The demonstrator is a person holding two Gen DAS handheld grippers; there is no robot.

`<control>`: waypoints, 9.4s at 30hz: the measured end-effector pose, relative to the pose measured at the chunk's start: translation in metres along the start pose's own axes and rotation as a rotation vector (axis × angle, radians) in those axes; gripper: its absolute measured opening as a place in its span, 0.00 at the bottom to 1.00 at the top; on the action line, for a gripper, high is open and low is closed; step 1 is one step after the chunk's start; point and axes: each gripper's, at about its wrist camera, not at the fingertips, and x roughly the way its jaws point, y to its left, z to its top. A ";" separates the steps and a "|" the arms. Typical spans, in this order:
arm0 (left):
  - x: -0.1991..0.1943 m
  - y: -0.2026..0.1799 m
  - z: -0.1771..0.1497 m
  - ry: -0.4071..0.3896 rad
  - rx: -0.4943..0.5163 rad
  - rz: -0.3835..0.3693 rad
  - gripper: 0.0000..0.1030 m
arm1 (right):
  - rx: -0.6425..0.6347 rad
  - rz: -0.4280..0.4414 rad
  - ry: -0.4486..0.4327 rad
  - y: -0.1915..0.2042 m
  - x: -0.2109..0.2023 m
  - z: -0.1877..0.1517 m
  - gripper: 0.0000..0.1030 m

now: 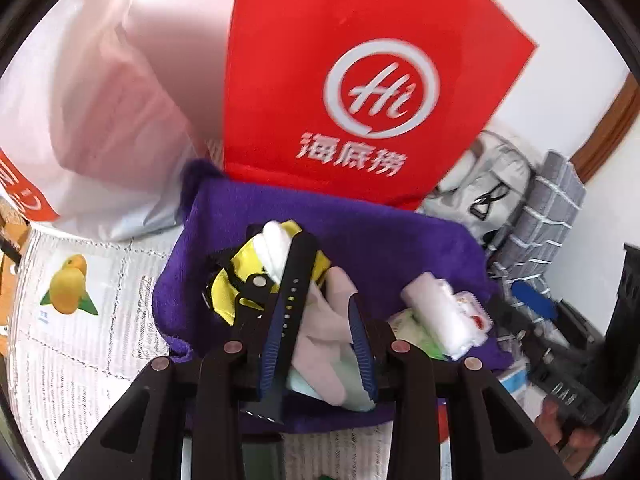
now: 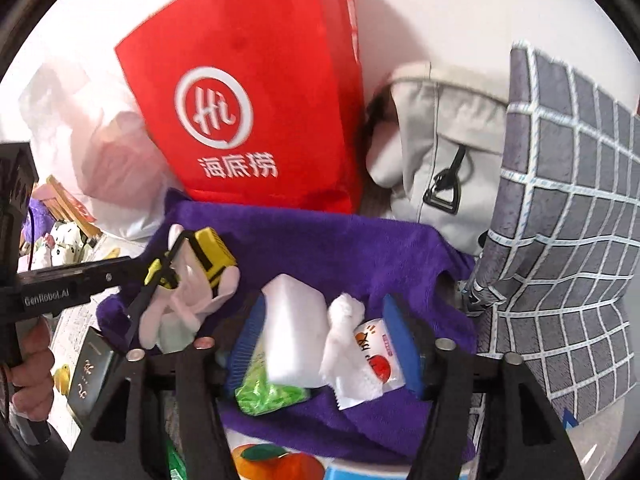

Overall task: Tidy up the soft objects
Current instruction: 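Lower the watch band with left gripper while right lowers cotton pads, opening both, then reach the right gripper to the white mesh bag and close on it, then close the left gripper on the green snack packet while right holds mesh bag, then carry the green packet with left gripper while right carries mesh bag to towel, then lower the green packet with left gripper while right lowers mesh bag, opening both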

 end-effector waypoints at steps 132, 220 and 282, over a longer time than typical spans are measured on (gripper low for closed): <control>-0.043 -0.067 -0.270 0.072 0.383 0.108 0.54 | 0.047 0.034 0.046 0.000 -0.141 -0.309 0.09; -0.090 -0.040 -0.023 -0.197 0.101 0.090 0.26 | 0.034 -0.026 -0.171 -0.001 -0.107 0.003 0.09; 0.094 -0.034 -0.017 0.159 0.098 0.044 0.28 | 0.015 -0.065 0.205 -0.015 0.086 0.001 0.30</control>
